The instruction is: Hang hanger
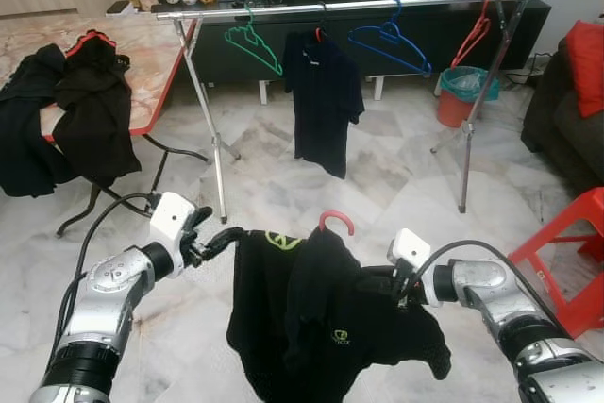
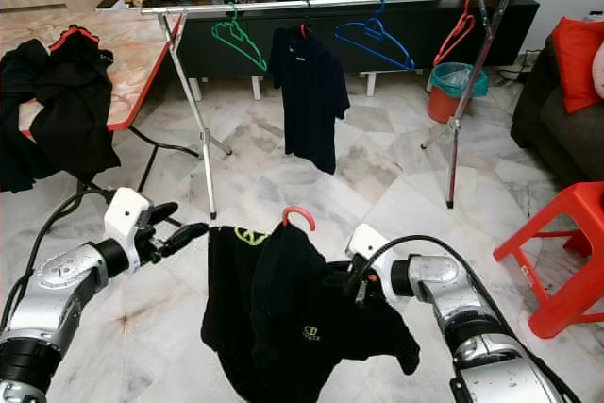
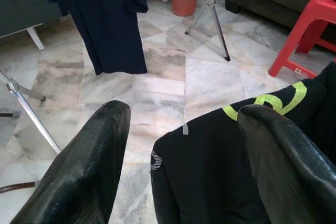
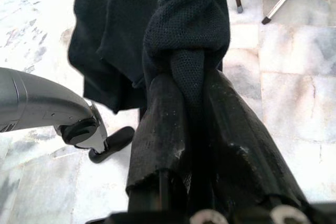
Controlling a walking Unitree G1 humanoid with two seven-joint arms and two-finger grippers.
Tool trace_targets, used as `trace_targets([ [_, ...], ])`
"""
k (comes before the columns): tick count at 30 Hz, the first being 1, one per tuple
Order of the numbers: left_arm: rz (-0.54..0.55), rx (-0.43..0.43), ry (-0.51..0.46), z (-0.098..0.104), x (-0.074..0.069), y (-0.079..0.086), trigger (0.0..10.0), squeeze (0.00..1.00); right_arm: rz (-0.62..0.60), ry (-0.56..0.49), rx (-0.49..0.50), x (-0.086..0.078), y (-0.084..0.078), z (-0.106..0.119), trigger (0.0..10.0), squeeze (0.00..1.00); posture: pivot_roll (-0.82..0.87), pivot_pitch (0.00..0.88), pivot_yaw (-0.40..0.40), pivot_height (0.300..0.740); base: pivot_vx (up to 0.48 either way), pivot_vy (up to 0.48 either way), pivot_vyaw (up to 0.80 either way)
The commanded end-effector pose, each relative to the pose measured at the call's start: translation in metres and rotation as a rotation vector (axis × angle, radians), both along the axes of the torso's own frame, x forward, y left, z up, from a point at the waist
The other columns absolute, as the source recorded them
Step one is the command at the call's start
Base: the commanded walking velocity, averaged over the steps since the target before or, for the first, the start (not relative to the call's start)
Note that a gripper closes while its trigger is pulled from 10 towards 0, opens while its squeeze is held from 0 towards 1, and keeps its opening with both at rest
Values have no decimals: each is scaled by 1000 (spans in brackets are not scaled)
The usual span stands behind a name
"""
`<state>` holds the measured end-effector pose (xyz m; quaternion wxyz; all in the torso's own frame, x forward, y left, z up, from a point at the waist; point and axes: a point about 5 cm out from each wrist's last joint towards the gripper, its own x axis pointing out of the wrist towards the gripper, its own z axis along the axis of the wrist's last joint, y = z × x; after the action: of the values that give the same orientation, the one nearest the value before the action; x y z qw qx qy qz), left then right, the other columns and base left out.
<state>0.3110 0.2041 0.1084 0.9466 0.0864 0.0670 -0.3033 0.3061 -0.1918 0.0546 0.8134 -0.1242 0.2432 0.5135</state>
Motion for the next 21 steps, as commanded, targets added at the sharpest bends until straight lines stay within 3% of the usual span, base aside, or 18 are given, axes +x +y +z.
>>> trace_targets([
  [1, 4, 4, 1, 2, 0, 2, 10000, 1000, 21, -52, 17, 7, 6, 11, 0, 0, -4, 29, 21, 740, 0, 0, 0],
  [16, -16, 2, 5, 4, -2, 3, 10000, 1000, 44, -34, 26, 6, 3, 13, 0, 0, -4, 28, 18, 740, 0, 0, 0],
  [17, -153, 43, 57, -3, -7, -12, 10000, 0, 130, -16, 14, 8, 6, 20, 0, 0, 23, 0, -39, 740, 0, 0, 0],
  [18, -153, 43, 57, -3, -7, -12, 10000, 0, 130, -16, 14, 8, 6, 20, 0, 0, 23, 0, -39, 740, 0, 0, 0],
  [19, -315, 88, 125, -12, -15, -31, 10000, 0, 230, 2, -8, 11, 10, 28, 0, 0, 21, 0, -36, 740, 0, 0, 0],
  [21, -347, 96, 138, -14, -17, -34, 10000, 0, 247, 4, -13, 11, 11, 30, 0, 0, 18, 0, -34, 740, 0, 0, 0],
])
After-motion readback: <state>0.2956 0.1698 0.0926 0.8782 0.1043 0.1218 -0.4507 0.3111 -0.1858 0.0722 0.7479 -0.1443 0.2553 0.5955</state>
